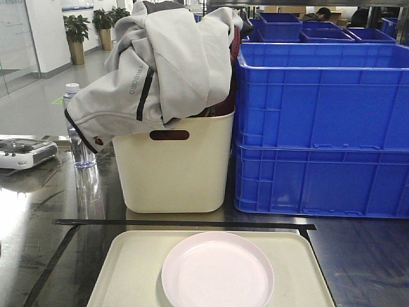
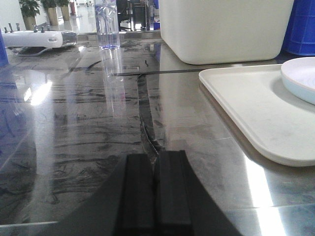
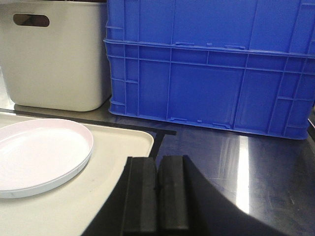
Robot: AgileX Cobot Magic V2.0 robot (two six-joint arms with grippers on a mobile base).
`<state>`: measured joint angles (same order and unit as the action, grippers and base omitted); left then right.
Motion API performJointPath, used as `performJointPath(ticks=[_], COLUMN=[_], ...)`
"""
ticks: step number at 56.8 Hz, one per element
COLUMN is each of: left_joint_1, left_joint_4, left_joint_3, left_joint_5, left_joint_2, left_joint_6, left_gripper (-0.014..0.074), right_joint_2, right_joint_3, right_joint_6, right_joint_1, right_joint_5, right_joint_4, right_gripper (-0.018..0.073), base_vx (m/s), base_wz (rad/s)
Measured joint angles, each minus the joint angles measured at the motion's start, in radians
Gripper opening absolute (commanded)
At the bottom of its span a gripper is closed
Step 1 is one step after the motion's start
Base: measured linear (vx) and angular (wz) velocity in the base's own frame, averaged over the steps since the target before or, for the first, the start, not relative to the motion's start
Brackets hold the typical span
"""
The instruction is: Grab plate from conveyor and place on tray
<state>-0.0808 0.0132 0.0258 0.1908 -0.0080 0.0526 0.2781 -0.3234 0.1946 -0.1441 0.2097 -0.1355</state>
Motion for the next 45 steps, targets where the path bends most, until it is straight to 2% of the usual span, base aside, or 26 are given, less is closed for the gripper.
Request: performJointPath(ticks=[9,14,19,24,30,45], left_joint_1=[0.000,0.000,0.000,0.000,0.000,0.000], left_joint_4=[0.000,0.000,0.000,0.000,0.000,0.000], left_joint_3=[0.000,0.000,0.000,0.000,0.000,0.001], left_joint_5=[0.000,0.000,0.000,0.000,0.000,-0.001], left_joint_2=[0.000,0.000,0.000,0.000,0.000,0.000], left_joint_6=[0.000,0.000,0.002,0.001,0.001,0.002], left_gripper=[0.0003,0.0003,0.0003,0.0003,0.0003,0.0003], right_joint_2=[-0.020,-0.067,-0.129,-0.205,-0.268,-0.290], right_joint_3=[0.001,0.035,0.130,0.253,0.348,0.353], right_joint_6=[-0.015,-0.061,-0.105,-0.145,-0.172,-0.172], right_joint_1=[0.017,0.094,0.182,0.235,0.248,0.248], right_joint_5=[0.019,0.026,-0.016,-0.073,-0.111,-0.111], right_joint_4=[0.022,0.056,0.069,0.073,0.074,0.092], right_gripper=[-0.0009,-0.0009,-0.0009,-0.0009,-0.0009,-0.0009], base_vx=[0.00,0.00,0.00,0.00,0.00,0.00], base_wz=[0.00,0.00,0.00,0.00,0.00,0.00])
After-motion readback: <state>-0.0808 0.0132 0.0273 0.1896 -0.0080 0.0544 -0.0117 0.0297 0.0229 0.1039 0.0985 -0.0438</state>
